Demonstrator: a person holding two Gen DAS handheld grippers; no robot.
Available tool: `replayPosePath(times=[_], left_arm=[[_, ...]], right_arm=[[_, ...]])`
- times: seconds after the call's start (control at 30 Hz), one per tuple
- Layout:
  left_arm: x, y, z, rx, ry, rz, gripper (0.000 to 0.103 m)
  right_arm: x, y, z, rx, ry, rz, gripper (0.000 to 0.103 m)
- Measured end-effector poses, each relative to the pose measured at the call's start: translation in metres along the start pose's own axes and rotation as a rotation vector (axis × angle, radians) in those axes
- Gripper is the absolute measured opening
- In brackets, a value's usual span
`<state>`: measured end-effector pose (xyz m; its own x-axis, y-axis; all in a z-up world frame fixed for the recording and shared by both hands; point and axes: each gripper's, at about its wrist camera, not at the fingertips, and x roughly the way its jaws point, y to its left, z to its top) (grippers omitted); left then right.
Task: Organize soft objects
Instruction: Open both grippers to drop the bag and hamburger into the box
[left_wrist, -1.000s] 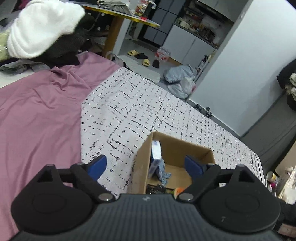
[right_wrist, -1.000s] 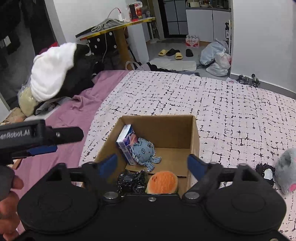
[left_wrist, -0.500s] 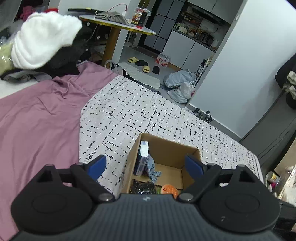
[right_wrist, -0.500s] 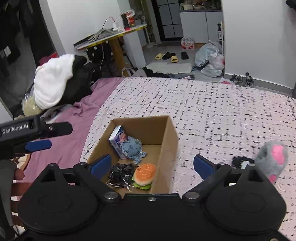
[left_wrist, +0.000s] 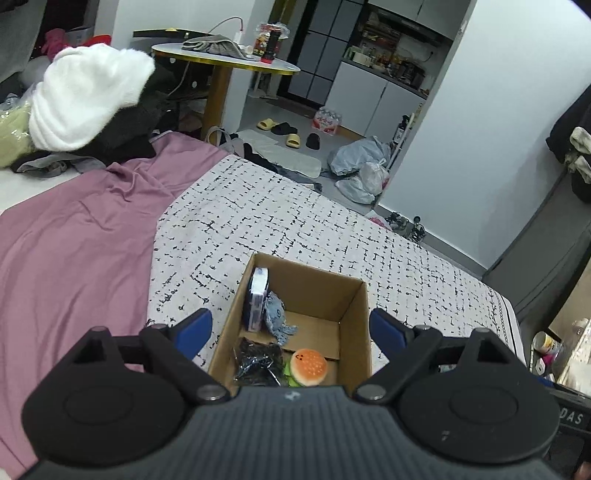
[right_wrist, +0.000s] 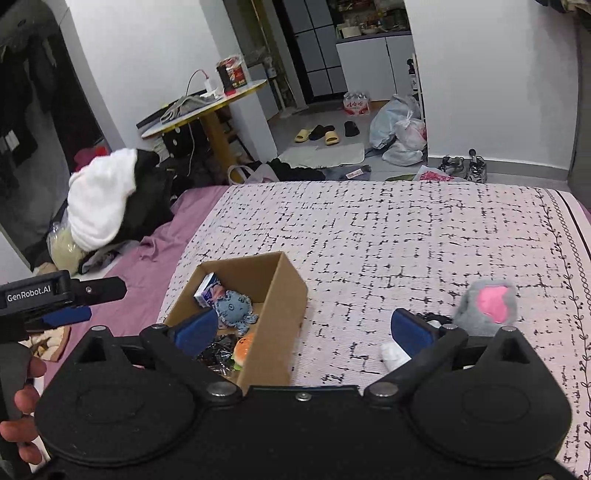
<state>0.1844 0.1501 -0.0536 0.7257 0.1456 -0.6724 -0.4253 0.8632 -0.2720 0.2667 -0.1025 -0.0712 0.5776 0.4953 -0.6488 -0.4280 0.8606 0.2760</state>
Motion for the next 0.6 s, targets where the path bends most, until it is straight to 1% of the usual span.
replayPosePath(times=[0.1,0.2,0.3,0.4,0.6], left_arm=[[-0.002,-0.007,-0.003,0.008,-0.007,0.024,0.091],[-0.005,-0.014,-0.007,0.014,-0.014,0.015,0.093],[-0.008,-0.021,-0.011,0.015,-0.042,0.017,0.095],[-0.010,-0.030,-0.015,0.028,-0.060,0.026,0.095],[-0.006,-0.049,-0.026,0.088,-0.064,0.017,0.095]], right_arm=[[-0.009,-0.011,0.002,0.009,-0.021,-0.001,0.103],[-0.016,-0.024,0.003,0.030,-0.045,-0.005,0.103],[-0.019,-0.041,0.003,0.077,-0.065,-0.010,0.103],[-0.022,-0.053,-0.005,0.088,-0.088,-0.003,0.103],[-0.021,-0.069,-0.019,0.102,-0.080,0.003,0.103]])
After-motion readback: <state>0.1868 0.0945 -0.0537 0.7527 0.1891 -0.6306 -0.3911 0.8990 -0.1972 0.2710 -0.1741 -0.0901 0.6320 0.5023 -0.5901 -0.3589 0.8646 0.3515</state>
